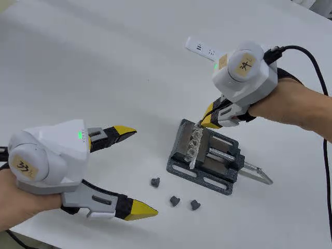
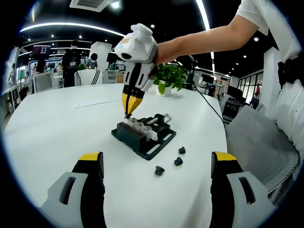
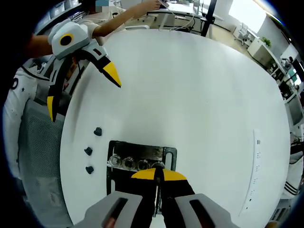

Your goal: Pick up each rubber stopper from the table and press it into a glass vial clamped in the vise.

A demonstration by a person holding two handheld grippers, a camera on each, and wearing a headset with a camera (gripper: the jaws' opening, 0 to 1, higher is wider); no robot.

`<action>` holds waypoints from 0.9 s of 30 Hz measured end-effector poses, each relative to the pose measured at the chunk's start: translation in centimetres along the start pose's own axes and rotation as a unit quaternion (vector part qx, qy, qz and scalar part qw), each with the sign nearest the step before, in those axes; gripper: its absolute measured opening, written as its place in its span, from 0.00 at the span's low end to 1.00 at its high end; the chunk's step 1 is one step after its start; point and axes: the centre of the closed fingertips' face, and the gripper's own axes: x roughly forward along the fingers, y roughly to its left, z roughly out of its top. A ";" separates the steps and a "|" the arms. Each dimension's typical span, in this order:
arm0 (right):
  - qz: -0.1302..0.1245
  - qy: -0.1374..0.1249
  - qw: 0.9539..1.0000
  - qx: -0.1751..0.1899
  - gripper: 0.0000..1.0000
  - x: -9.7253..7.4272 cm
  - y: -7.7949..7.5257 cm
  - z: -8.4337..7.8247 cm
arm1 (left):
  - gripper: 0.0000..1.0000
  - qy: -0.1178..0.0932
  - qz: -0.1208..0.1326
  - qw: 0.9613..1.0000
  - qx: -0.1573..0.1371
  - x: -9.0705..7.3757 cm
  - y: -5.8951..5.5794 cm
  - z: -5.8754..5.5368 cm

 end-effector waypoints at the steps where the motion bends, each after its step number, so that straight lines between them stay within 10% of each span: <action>1: 0.001 0.000 1.000 0.002 0.00 0.0 0.0 0.0 | 0.93 0.000 0.000 1.000 0.000 0.0 0.0 0.0; 27: 0.007 0.014 1.000 0.018 0.00 0.2 0.6 -0.1 | 0.93 -0.009 0.004 1.000 -0.001 0.1 0.0 0.3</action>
